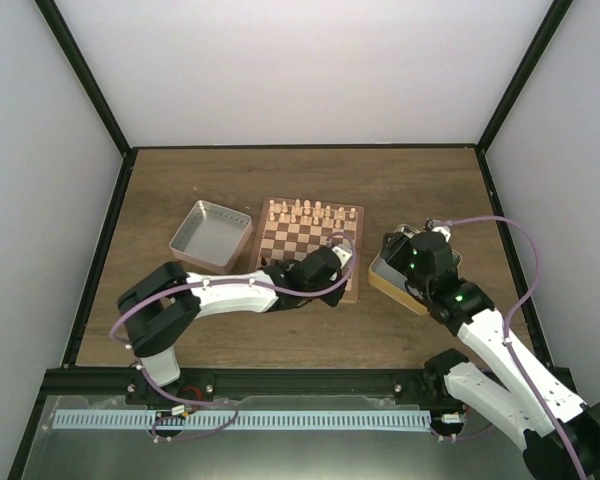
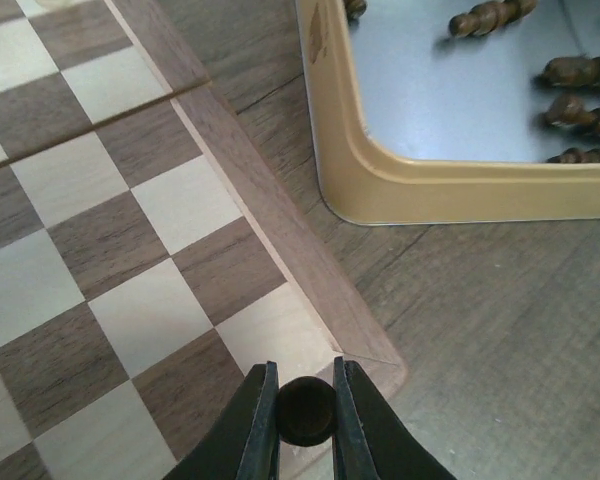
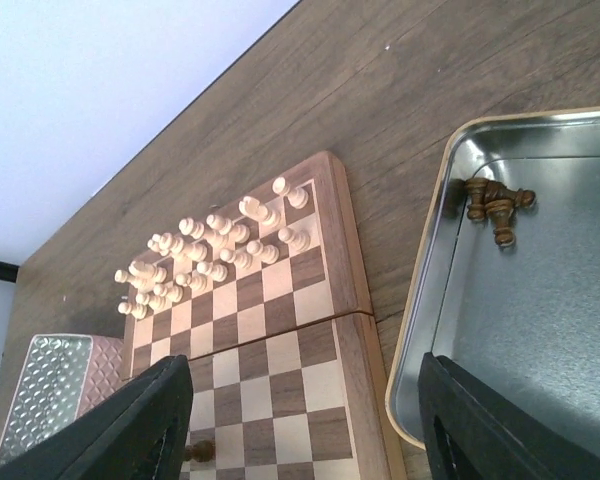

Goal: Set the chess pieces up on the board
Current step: Place the chess piece on the chessboard.

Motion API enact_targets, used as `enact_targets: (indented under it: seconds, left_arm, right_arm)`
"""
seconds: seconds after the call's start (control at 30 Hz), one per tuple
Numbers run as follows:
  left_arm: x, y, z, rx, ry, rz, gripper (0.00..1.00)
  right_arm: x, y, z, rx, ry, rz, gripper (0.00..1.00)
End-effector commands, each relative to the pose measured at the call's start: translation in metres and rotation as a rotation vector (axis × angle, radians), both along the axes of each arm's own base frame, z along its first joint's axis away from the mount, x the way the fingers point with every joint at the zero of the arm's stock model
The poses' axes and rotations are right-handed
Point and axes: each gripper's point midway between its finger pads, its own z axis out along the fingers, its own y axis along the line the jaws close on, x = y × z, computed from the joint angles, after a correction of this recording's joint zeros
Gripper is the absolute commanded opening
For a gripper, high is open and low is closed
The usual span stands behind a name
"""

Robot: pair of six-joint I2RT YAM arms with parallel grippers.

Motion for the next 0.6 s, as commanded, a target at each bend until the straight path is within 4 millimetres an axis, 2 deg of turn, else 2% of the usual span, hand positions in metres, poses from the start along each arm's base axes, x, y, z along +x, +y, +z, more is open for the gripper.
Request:
enact_targets:
  seconds: [0.0, 0.27, 0.57]
  left_arm:
    - [0.014, -0.018, 0.000, -0.031, -0.041, 0.022, 0.04]
    - [0.017, -0.020, -0.019, 0.009, -0.038, 0.020, 0.04]
    - [0.020, -0.021, -0.025, 0.033, -0.045, 0.024, 0.08]
  right_arm:
    - [-0.003, -0.017, -0.001, -0.017, -0.001, -0.082, 0.64]
    - [-0.003, -0.020, 0.000, -0.031, -0.001, -0.090, 0.64]
    - [-0.004, -0.019, -0.002, -0.034, 0.007, -0.083, 0.64]
